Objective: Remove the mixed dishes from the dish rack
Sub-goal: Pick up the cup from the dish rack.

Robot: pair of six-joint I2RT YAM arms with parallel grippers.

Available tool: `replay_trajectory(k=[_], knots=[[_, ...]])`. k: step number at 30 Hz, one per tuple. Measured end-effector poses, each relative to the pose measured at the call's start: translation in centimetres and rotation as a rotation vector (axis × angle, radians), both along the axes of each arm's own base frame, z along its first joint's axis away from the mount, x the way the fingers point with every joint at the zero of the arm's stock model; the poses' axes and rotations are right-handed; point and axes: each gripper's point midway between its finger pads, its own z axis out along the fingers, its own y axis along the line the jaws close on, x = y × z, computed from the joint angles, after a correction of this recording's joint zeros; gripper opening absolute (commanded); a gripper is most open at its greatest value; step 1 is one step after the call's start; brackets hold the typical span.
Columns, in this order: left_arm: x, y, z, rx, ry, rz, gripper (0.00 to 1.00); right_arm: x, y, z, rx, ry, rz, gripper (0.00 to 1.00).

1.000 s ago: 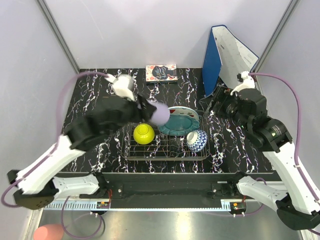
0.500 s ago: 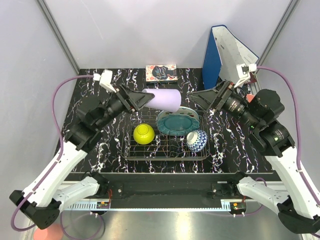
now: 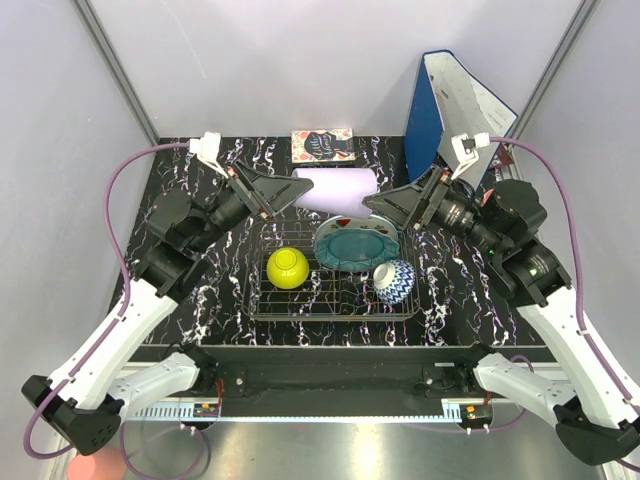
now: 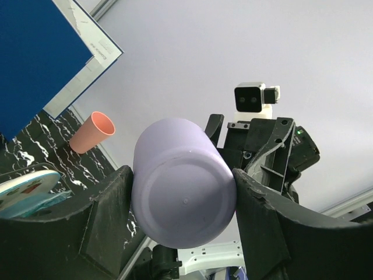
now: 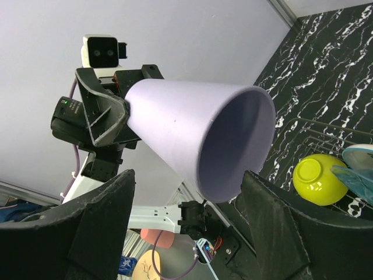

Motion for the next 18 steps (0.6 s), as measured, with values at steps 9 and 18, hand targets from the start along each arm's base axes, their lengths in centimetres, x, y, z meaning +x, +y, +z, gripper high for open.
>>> replay_trajectory(k=[9, 18], knots=[[-0.3, -0.6, -1.0, -0.012, 0.033, -0.031, 0.02, 1.3, 2.0, -0.5, 0.012, 0.017, 0.069, 0.30], [-0.4, -0.6, -2.1, 0.056, 0.076, -0.022, 0.99, 0.0, 2.0, 1.2, 0.033, 0.017, 0.097, 0.00]])
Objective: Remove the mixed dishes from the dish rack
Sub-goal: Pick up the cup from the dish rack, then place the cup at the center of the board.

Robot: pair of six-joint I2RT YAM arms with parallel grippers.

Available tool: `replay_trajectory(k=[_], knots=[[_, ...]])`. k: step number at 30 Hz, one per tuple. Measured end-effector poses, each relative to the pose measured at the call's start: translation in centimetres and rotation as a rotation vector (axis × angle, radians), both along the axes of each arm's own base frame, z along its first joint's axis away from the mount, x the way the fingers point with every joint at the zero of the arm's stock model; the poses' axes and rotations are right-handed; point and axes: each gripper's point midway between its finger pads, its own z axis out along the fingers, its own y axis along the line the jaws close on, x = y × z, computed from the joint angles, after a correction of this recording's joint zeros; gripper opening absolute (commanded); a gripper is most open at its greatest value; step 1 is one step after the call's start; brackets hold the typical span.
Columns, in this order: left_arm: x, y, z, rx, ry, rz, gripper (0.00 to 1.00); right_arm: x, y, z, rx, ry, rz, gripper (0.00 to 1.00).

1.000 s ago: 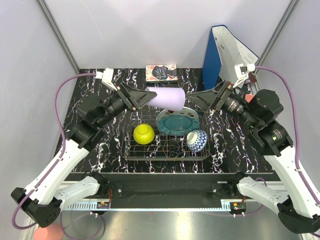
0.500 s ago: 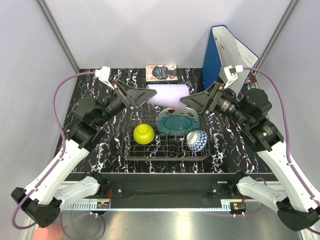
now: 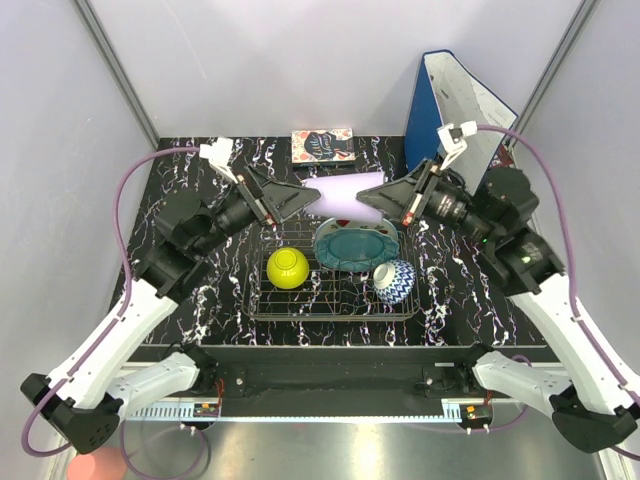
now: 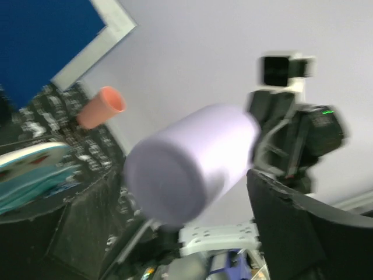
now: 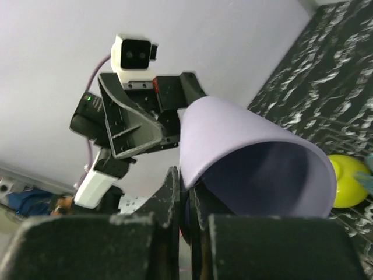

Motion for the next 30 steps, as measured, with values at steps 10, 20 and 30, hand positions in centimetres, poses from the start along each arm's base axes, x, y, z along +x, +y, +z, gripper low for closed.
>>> replay_trajectory(k=[10, 20, 30], knots=[[1.9, 4.4, -5.1, 0.330, 0.132, 0.253, 0.99, 11.6, -13.8, -1.4, -0.360, 0.161, -0.733, 0.00], [0.0, 7.9, -12.4, 0.586, 0.274, 0.306, 0.99, 10.6, -28.8, -18.5, -0.657, 0.746, -1.184, 0.00], [-0.9, 8.8, -16.3, 0.684, 0.324, 0.291, 0.99, 6.1, -33.1, -29.1, -0.814, 1.054, -1.269, 0.00]])
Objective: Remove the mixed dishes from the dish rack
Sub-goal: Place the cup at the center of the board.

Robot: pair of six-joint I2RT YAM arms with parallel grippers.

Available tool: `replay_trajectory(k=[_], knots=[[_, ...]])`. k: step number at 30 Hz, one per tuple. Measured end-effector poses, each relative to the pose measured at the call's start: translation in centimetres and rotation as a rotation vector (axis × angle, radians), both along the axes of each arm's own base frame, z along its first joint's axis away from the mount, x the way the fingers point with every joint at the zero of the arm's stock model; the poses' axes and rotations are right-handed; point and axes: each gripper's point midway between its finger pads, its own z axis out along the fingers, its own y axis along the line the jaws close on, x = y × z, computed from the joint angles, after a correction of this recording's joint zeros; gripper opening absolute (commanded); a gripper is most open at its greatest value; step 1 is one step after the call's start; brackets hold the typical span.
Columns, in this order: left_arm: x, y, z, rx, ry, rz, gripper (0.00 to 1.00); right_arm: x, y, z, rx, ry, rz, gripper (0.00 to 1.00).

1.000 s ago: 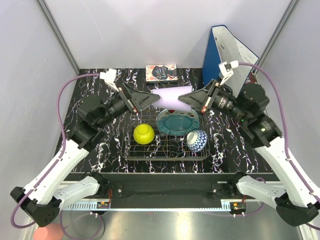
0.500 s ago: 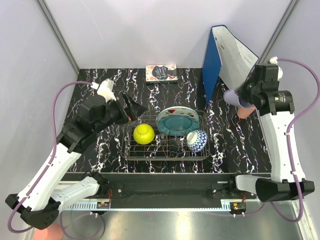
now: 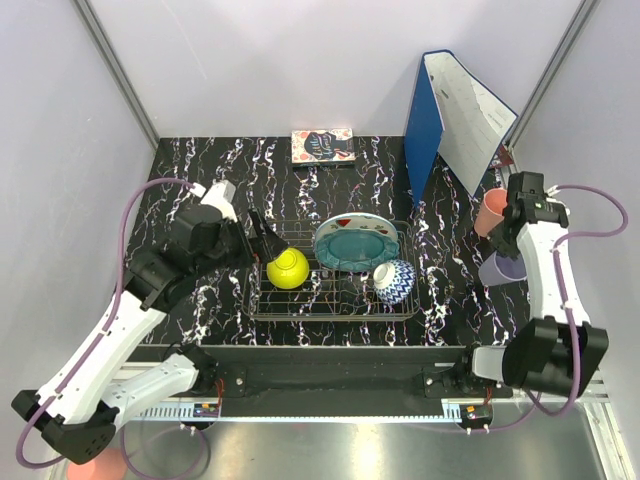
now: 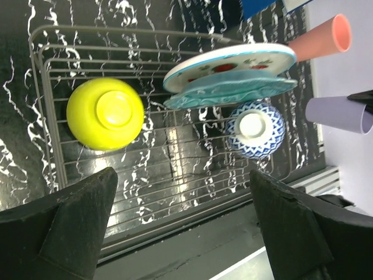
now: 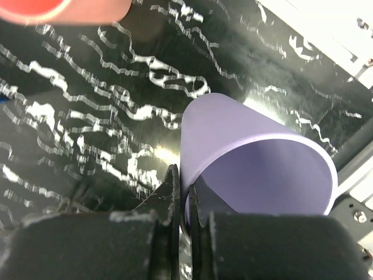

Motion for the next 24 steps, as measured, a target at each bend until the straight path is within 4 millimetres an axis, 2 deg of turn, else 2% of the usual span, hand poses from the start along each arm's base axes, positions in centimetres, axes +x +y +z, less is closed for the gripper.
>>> replay_trajectory(k=[7, 13, 20, 24], knots=[[-0.4, -0.1, -0.8, 0.016, 0.012, -0.016, 0.99, 2.1, -2.0, -3.0, -0.009, 0.075, -0.042, 0.00], [-0.6, 0.1, -2.3, 0.037, 0.039, -0.015, 0.99, 5.2, -3.0, -4.2, -0.007, 0.090, -0.041, 0.00], [-0.6, 0.2, -3.0, 0.048, 0.052, -0.010, 0.99, 7.2, -3.4, -4.7, -0.001, 0.080, -0.037, 0.00], [-0.5, 0.2, -3.3, 0.056, 0.060, -0.009, 0.99, 7.8, -3.4, -5.2, 0.008, 0.086, -0.031, 0.19]])
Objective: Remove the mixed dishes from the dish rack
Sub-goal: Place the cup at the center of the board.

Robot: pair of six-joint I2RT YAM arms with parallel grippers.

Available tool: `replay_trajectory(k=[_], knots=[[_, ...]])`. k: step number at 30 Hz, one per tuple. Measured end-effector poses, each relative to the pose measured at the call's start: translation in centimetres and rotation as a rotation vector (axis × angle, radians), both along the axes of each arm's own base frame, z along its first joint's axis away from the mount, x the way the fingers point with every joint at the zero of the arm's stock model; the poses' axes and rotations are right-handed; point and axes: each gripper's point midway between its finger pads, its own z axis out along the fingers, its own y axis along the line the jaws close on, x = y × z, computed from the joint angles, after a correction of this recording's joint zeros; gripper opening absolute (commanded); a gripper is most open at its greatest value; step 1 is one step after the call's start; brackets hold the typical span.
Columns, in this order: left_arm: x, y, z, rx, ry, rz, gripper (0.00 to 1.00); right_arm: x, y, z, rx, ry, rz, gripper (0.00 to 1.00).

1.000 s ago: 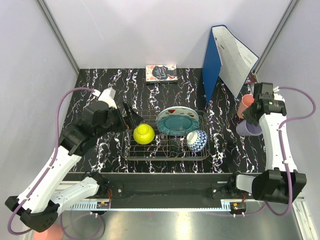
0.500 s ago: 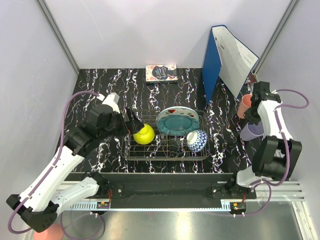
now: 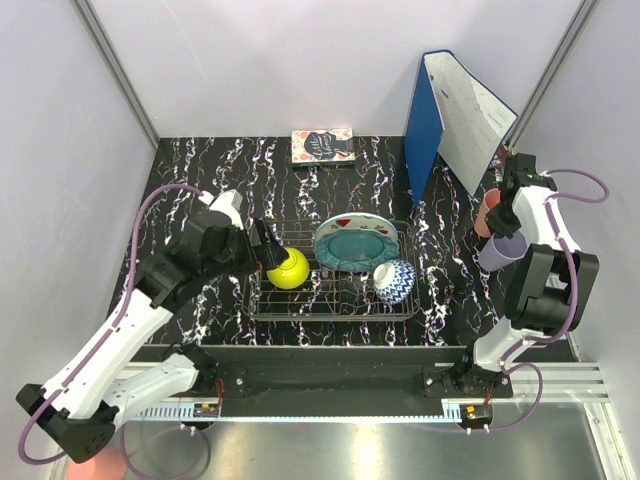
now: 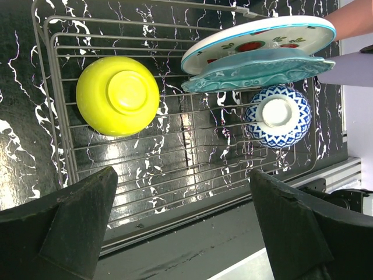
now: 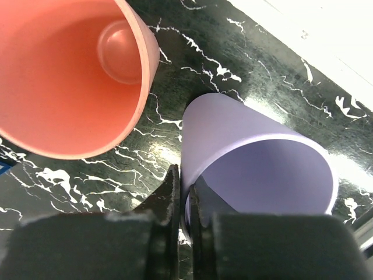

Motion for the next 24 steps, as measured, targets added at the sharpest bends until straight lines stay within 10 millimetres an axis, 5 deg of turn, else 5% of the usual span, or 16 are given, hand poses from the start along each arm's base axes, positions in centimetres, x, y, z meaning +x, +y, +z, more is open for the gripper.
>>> replay_trajectory(k=[4, 14, 21, 24], knots=[[0.2, -0.1, -0.5, 0.011, 0.015, 0.000, 0.99, 0.0, 0.1, -0.4, 0.007, 0.014, 0.012, 0.47], [0.4, -0.2, -0.9, 0.025, 0.023, -0.004, 0.99, 0.1, 0.7, 1.5, 0.020, -0.046, 0.036, 0.63], [0.4, 0.0, -0.9, 0.038, 0.015, -0.007, 0.99, -0.2, 2.5, 9.4, 0.057, -0.275, 0.042, 0.66], [0.5, 0.1, -0.9, 0.048, 0.009, -0.006, 0.99, -0.5, 4.2, 15.4, 0.058, -0.431, 0.069, 0.70]])
